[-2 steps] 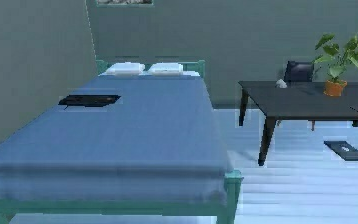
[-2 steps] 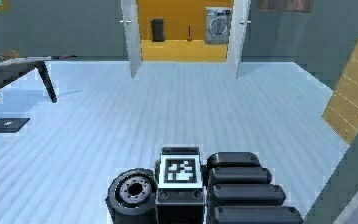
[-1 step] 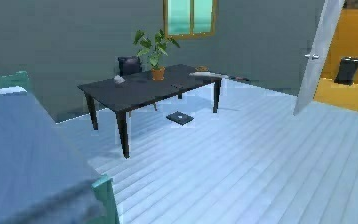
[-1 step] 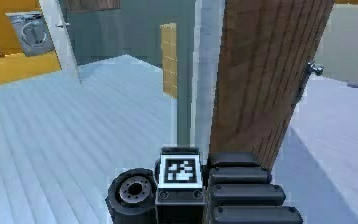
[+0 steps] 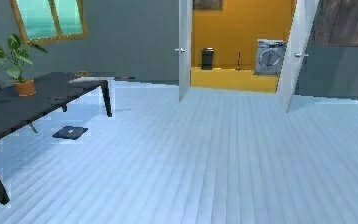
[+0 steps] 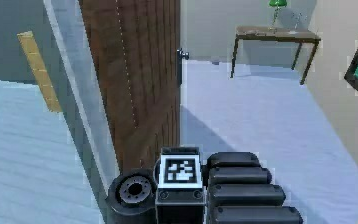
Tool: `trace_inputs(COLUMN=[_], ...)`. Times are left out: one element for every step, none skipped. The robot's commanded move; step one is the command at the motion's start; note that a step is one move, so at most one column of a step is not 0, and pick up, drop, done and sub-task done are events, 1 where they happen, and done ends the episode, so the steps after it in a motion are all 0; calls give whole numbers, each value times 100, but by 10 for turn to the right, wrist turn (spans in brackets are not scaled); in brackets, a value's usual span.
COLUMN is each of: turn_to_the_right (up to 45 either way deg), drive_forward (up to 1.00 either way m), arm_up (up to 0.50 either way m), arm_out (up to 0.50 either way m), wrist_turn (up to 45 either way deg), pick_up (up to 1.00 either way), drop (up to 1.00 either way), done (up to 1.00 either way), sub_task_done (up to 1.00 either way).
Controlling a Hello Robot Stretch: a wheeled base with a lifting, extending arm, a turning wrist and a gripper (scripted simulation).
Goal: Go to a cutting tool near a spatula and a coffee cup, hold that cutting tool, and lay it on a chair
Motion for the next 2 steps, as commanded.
trace_inputs(turn_to_the_right=[0, 240], drive_forward=[75, 0], arm_up=[0, 0], arm_out=[0, 0], wrist_turn=[0, 0], pick_up=[0, 0], drop=[0, 0], done=[0, 0], sub_task_done=[0, 0])
